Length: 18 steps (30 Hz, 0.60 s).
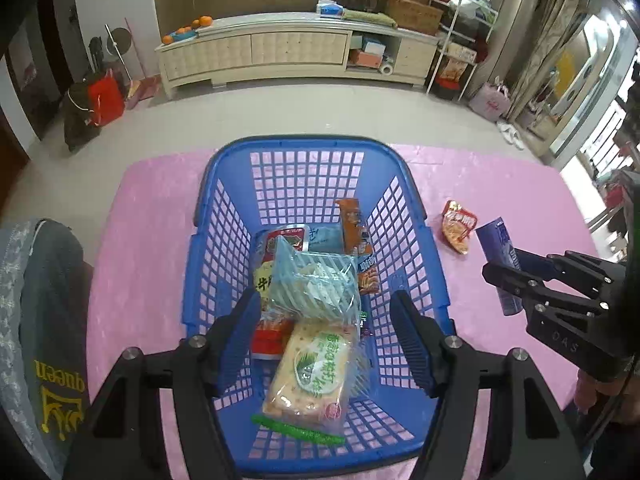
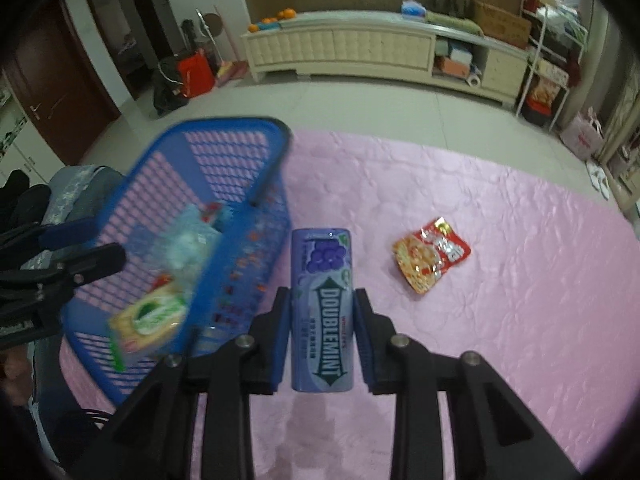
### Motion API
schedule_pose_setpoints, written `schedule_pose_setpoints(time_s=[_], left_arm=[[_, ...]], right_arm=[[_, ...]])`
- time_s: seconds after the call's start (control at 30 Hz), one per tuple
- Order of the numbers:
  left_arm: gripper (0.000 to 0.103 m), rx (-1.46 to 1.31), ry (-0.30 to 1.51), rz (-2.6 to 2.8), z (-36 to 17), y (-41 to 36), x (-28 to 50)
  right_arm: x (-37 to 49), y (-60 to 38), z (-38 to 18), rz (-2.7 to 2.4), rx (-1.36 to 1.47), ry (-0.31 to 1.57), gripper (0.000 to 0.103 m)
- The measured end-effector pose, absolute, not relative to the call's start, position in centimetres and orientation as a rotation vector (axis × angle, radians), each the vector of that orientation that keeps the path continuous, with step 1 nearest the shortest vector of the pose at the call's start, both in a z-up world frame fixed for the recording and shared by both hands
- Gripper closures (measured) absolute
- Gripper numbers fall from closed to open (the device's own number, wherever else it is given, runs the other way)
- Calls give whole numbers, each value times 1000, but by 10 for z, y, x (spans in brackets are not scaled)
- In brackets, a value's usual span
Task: Organize snacks
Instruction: 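Carry the blue gum tube over the basket and open the right tool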
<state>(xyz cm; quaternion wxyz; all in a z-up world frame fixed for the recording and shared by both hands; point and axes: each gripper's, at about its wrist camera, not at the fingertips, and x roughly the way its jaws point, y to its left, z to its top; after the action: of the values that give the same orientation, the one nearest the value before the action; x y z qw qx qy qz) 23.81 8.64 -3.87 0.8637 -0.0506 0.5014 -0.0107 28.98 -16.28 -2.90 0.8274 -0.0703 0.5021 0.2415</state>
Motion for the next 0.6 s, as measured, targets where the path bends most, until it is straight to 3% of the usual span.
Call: schedule_pose_setpoints(time_s=[0.37, 0.47, 0.6], left_arm=[[36, -67, 955, 30, -20, 118, 220], [20, -81, 952, 44, -24, 133, 218], [13, -80, 949, 73, -27, 151, 214]], right_arm=[[272, -120, 16, 611, -170, 977, 69], [272, -106, 14, 636, -159, 991, 69], [277, -85, 7, 672, -151, 1022, 69]])
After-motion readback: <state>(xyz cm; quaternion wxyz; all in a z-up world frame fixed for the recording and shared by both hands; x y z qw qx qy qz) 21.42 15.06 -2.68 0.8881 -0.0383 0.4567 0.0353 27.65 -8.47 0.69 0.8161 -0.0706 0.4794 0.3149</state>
